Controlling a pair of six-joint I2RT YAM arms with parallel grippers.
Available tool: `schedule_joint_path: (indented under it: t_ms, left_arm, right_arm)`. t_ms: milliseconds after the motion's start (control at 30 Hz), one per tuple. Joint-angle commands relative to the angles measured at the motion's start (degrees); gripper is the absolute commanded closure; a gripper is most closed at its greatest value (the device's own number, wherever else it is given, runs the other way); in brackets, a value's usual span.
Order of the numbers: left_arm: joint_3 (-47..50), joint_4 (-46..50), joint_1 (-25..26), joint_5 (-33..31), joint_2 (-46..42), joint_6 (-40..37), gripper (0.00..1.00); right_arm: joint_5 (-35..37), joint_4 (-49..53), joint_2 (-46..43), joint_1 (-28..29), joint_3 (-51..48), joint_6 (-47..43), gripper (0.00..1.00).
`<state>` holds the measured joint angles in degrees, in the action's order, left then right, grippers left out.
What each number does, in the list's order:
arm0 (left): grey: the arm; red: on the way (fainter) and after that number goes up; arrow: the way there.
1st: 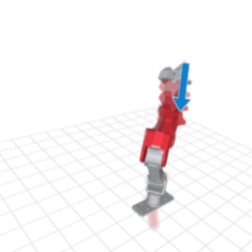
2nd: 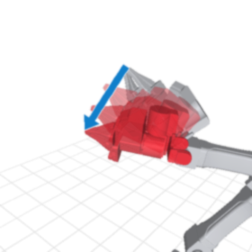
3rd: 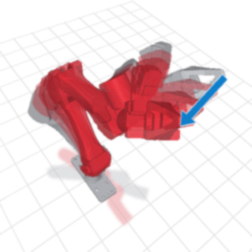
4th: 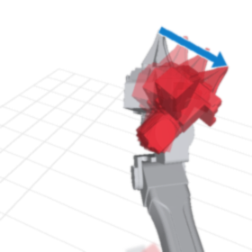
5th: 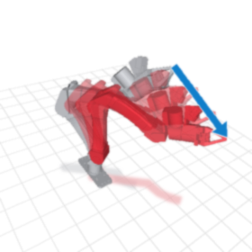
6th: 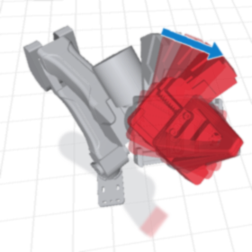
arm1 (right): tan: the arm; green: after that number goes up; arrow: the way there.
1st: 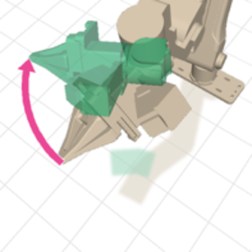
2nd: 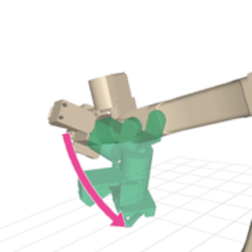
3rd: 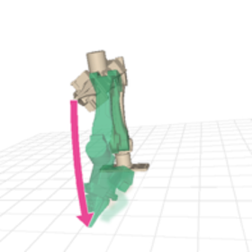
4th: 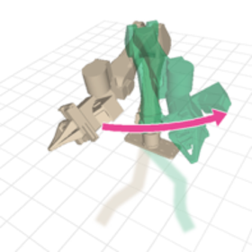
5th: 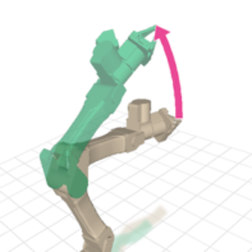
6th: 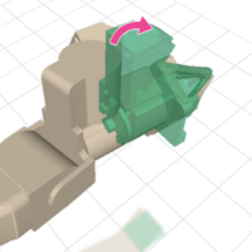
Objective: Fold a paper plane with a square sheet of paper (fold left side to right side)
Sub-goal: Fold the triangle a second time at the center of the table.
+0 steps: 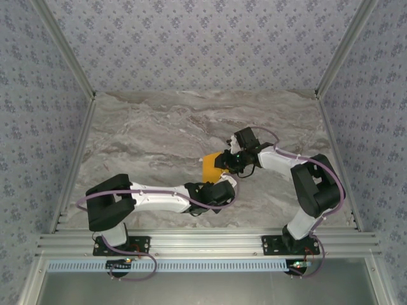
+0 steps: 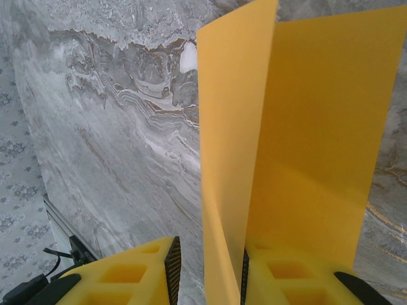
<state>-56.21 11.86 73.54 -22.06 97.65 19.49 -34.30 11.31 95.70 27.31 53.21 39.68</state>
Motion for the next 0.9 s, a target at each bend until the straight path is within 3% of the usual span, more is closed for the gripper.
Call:
schedule_joint_path:
  t_ms: [0,367,867]
  left_arm:
    - [-1.8,0.9,0.7,-1.2,-0.5,-0.5,0.68]
    - [-0.5,-0.4,0.7,-0.9,-1.7,-0.5,0.88]
    - [1.2,-1.8,-0.2,0.9,-3.9,0.3,1.00]
  right_arm:
    - [0.2,2.1,1.0,0.4,2.0,-0.1,0.70]
    - [0.9,3.5,1.6,0.4,2.7,-1.1,0.70]
    - [0.6,3.6,1.7,0.4,3.4,-1.8,0.68]
